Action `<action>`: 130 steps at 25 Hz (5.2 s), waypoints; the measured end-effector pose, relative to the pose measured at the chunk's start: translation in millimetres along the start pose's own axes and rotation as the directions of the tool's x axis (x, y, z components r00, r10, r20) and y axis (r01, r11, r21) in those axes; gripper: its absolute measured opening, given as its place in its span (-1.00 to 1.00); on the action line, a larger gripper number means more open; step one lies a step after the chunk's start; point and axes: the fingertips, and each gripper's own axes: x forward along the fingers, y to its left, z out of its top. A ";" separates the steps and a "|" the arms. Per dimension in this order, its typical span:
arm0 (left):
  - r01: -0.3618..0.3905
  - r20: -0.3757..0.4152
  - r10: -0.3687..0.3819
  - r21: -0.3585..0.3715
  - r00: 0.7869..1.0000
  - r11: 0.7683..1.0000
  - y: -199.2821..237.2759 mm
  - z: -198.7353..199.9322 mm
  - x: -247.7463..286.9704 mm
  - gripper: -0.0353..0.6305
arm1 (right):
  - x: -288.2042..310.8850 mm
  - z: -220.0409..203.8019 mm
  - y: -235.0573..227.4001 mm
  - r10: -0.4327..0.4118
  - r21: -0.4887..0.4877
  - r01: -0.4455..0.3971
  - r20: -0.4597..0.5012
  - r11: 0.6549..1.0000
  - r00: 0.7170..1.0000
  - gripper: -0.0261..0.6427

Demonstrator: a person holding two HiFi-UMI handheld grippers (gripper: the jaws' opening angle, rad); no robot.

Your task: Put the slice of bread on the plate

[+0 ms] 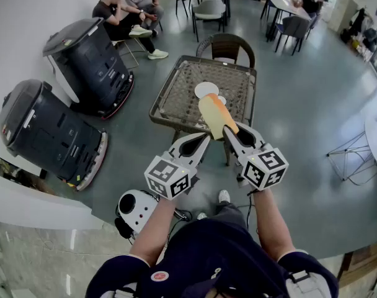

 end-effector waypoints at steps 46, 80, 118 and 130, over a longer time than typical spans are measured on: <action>-0.027 -0.075 0.027 -0.001 0.997 1.000 88.2 -17.7 136.1 -0.88 | 79.1 4.6 -139.5 0.033 0.037 -0.032 -0.028 0.999 0.999 -0.66; -0.122 -0.168 0.114 -0.040 0.979 0.992 235.9 -46.7 277.6 -0.88 | 212.6 1.5 -310.1 0.009 0.115 0.003 -0.097 0.993 0.995 -0.66; -0.218 -0.382 0.131 -0.194 0.915 0.956 377.1 -170.9 256.1 -0.88 | 374.0 -239.0 -349.4 0.028 0.310 0.120 -0.435 0.943 0.900 -0.66; -0.223 -0.419 0.117 -0.214 0.901 0.951 376.9 -188.7 256.1 -0.88 | 375.5 -268.3 -362.8 0.060 0.424 0.159 -0.458 0.892 0.887 -0.66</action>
